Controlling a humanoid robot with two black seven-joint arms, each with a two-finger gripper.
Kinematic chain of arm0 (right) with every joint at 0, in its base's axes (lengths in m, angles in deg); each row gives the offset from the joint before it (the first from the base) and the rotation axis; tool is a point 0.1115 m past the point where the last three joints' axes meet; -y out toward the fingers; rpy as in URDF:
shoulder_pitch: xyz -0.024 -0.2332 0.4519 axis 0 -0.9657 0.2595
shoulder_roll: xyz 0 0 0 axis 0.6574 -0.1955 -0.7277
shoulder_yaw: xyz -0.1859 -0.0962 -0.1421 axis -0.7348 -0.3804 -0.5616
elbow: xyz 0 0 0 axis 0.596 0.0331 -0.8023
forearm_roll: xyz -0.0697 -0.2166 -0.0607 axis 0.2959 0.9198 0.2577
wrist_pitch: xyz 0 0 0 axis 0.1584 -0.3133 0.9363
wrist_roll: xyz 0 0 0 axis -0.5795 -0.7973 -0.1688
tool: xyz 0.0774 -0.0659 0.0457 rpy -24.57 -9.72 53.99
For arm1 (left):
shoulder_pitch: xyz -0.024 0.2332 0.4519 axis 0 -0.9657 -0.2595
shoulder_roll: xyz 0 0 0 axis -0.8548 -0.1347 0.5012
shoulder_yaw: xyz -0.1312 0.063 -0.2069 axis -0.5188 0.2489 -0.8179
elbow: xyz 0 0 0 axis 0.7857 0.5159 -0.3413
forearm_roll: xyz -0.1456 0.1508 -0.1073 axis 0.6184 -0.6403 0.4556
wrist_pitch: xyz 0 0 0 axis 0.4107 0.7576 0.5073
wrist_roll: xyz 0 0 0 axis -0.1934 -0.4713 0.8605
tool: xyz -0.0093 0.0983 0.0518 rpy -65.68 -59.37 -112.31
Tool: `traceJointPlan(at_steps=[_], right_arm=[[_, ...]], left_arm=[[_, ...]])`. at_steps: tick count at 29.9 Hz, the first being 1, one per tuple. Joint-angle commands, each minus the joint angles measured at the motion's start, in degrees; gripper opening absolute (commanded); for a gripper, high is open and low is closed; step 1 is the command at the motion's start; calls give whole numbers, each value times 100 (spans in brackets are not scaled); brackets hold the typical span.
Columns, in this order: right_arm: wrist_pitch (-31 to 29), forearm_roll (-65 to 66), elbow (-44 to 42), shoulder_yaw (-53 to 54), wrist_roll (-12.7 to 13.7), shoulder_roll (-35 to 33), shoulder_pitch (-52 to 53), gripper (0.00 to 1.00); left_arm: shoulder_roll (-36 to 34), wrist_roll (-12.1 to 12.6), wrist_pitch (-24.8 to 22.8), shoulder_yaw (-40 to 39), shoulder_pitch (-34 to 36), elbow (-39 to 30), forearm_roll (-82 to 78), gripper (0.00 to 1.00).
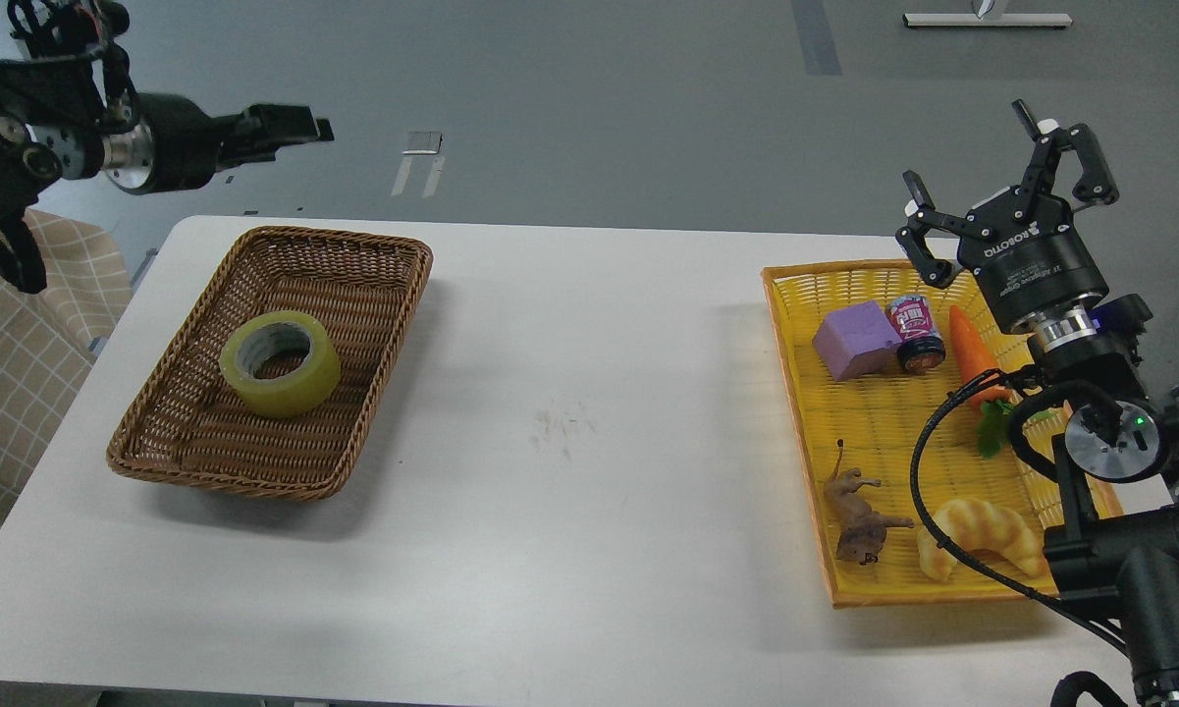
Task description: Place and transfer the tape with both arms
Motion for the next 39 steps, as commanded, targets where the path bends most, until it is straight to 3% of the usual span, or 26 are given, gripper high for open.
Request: traceJointPlan(at_steps=[1, 7, 11, 18, 22, 26, 32, 39], right_arm=[[0, 9, 4, 8, 0, -30, 91, 100], [0, 9, 83, -1, 8, -74, 153, 100], [0, 9, 75, -10, 26, -83, 232, 100], [0, 9, 13, -18, 35, -57, 636, 100], [0, 18, -83, -80, 96, -57, 786, 100], [0, 18, -267, -97, 114, -74, 908, 100], [0, 18, -698, -282, 351, -83, 1172, 100], [0, 18, -1086, -291, 307, -74, 1322, 100]], left_arm=[[163, -234, 0, -151, 44, -1, 1715, 98], [628, -392, 0, -853, -79, -1, 3231, 98], [937, -393, 0, -1470, -282, -27, 3435, 98], [1517, -375, 0, -3314, -1317, -255, 3637, 98], [1877, -305, 0, -4430, -2318, -887, 3752, 98], [2009, -287, 0, -4678, -2777, -1046, 3760, 98], [2150, -296, 0, -4994, -3234, -1126, 3866, 98], [2572, -287, 0, -5065, -3542, -1100, 3875, 98]])
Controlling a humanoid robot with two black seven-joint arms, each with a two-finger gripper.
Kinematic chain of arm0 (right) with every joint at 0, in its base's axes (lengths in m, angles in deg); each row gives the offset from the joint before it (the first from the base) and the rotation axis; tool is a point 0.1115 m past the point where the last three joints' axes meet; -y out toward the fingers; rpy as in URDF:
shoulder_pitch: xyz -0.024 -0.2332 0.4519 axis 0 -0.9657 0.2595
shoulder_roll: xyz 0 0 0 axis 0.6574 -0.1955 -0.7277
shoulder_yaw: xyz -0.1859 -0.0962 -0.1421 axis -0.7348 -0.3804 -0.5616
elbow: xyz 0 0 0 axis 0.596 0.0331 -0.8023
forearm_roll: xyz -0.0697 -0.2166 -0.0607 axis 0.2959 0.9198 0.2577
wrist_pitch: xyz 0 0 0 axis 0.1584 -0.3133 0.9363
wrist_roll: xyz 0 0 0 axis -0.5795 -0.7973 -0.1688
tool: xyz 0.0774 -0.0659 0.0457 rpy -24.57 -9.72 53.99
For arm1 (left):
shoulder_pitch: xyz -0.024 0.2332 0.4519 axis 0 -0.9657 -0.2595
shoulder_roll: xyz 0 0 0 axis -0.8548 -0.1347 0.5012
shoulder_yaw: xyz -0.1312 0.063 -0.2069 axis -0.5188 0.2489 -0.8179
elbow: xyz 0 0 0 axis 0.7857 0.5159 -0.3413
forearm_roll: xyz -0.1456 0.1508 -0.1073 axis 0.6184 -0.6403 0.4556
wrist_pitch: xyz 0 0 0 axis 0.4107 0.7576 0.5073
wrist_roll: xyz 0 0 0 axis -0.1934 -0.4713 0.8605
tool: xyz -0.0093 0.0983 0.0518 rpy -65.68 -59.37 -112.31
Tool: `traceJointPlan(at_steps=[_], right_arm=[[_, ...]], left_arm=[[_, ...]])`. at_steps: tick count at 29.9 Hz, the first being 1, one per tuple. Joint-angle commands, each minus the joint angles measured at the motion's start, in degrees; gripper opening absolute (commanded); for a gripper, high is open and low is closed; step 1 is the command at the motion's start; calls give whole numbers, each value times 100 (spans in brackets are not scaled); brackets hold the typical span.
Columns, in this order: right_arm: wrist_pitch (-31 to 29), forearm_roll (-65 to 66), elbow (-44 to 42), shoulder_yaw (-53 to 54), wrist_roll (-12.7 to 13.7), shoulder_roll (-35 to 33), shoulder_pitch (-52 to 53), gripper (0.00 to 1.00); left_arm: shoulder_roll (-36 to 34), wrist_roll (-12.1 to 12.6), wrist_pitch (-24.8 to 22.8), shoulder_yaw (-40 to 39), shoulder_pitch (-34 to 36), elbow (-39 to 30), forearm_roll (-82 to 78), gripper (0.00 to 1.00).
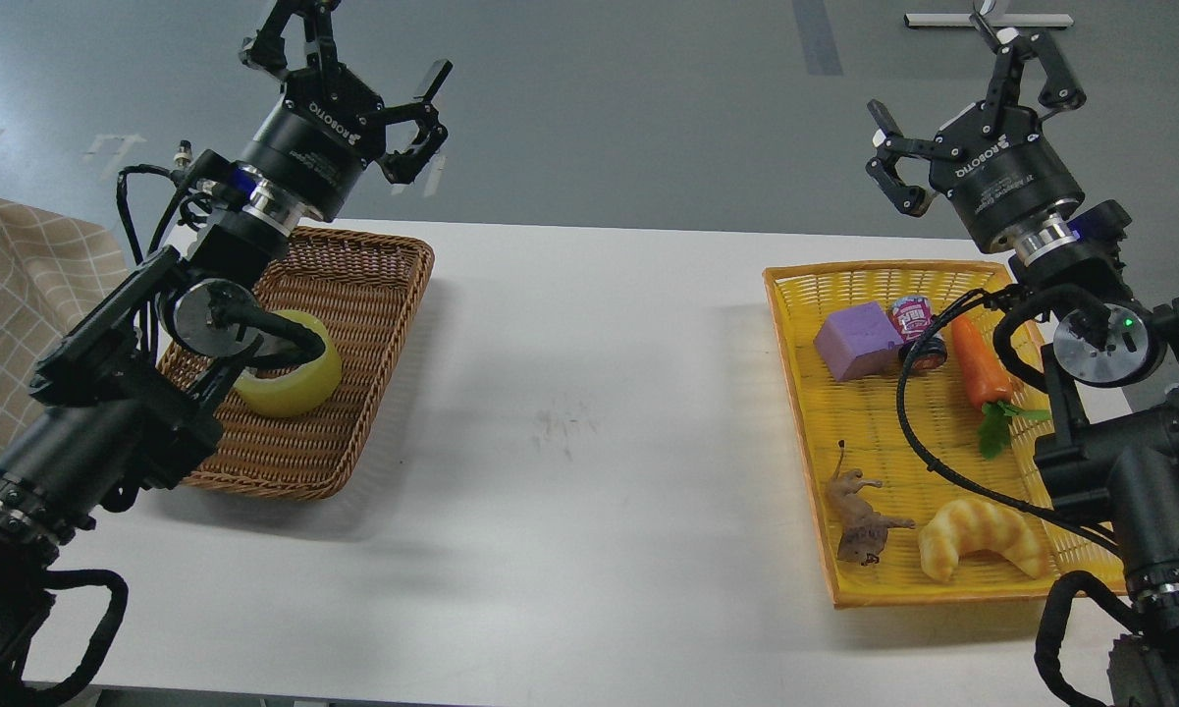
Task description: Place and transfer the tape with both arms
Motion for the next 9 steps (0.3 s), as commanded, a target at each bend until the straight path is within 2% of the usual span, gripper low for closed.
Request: traceJointPlan(at_steps=[1, 9], right_arm=[[0, 0, -66, -1, -35, 9, 16, 100], [0, 0, 22, -1, -35, 9, 16, 100]], left_arm=[[219, 2, 0, -10, -132, 13, 1, 98], [316, 2, 0, -54, -159, 57, 1, 98]])
